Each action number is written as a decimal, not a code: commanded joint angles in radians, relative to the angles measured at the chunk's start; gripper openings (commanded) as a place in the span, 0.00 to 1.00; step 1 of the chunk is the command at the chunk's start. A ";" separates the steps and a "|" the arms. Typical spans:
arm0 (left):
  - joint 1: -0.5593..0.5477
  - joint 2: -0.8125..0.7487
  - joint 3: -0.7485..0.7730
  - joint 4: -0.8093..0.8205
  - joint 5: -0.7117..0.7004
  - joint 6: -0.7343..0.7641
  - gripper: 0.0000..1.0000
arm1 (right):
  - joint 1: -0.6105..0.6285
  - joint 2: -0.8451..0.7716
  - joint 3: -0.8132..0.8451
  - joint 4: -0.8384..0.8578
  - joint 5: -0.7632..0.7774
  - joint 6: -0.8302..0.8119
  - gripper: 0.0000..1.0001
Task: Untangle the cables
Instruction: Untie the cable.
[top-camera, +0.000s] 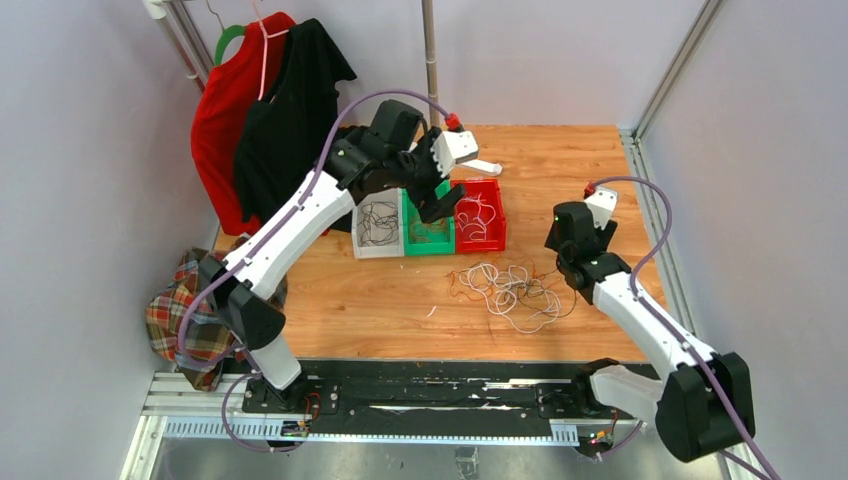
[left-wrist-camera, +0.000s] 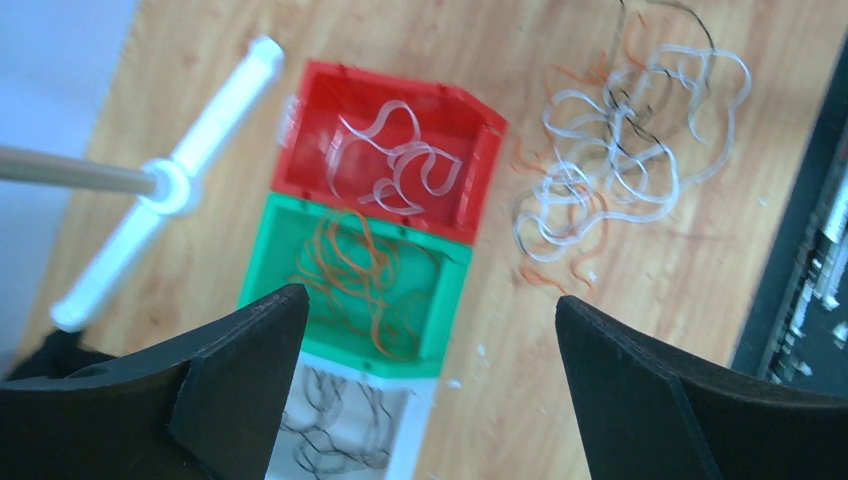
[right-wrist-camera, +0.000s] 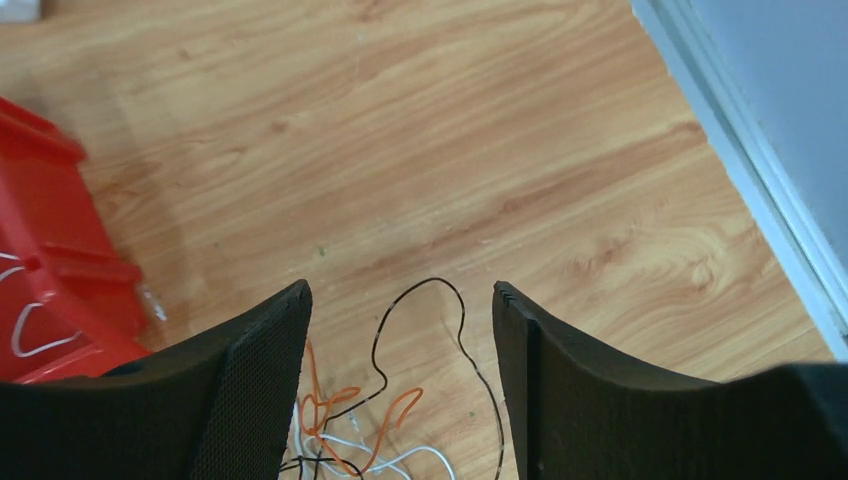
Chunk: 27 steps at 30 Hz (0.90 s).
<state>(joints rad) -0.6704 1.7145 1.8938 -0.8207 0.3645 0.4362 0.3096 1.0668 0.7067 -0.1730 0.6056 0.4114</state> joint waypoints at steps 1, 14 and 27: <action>0.009 -0.087 -0.110 -0.082 0.043 -0.041 0.98 | -0.021 0.055 -0.034 -0.007 0.057 0.121 0.65; 0.011 -0.229 -0.251 -0.100 0.007 -0.028 0.99 | -0.022 0.216 -0.017 -0.009 0.086 0.240 0.46; 0.016 -0.305 -0.283 -0.093 0.025 -0.038 0.98 | 0.037 0.044 0.153 -0.040 -0.109 0.165 0.01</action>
<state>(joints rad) -0.6624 1.4551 1.6135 -0.9226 0.3702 0.4095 0.3130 1.2179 0.7555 -0.2047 0.5957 0.6033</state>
